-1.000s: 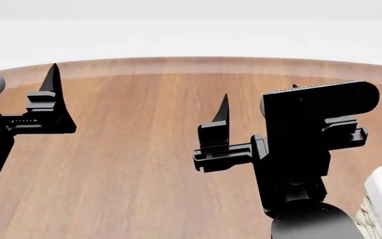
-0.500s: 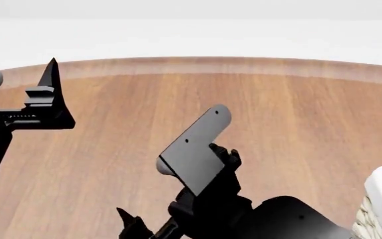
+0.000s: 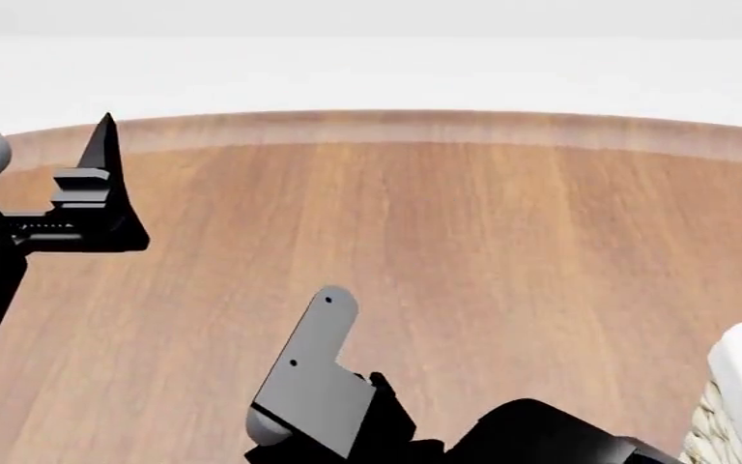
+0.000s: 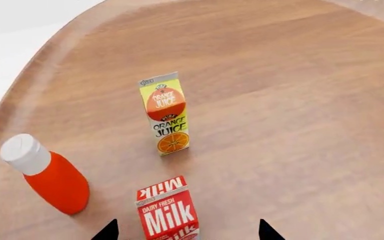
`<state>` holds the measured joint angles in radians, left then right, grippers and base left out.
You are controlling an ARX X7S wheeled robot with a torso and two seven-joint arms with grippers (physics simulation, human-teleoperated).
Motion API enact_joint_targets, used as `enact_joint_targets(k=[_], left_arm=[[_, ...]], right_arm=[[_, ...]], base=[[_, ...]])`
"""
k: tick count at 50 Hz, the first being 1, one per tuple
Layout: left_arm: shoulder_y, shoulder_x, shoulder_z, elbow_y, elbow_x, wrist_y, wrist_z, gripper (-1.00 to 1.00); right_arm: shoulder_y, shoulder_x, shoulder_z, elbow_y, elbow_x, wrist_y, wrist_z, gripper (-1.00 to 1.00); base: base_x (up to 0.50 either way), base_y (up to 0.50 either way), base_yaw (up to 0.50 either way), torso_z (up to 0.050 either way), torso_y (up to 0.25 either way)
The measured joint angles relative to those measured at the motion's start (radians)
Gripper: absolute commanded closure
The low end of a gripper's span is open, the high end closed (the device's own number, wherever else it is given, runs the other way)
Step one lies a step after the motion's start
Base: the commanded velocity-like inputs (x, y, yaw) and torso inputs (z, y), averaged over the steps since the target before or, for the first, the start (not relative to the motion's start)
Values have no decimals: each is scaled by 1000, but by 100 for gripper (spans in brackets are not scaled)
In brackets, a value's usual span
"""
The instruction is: Pick the milk and place it in the basket.
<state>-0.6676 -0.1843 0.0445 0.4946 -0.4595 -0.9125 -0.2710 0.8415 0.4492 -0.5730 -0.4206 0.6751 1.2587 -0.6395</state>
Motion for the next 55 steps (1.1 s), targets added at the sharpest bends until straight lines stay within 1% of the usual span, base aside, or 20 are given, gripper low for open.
enact_joint_targets(k=[9, 16, 36, 55], left_arm=[[3, -4, 6, -3, -3, 7, -3, -100], [6, -7, 9, -3, -6, 11, -5, -100], [9, -12, 17, -4, -20, 18, -11, -100], [10, -16, 22, -11, -32, 27, -16, -100]], right_arm=[[7, -4, -32, 34, -8, -29, -24, -100], [15, -18, -72, 94, -34, -87, -57, -100], [15, -86, -186, 320, -107, -271, -166, -100], [-12, -159, -263, 563, -157, -426, -256, -100]], base=[[0, 0, 0, 0, 0], [0, 0, 0, 0, 0], [0, 0, 0, 0, 0], [0, 0, 0, 0, 0]])
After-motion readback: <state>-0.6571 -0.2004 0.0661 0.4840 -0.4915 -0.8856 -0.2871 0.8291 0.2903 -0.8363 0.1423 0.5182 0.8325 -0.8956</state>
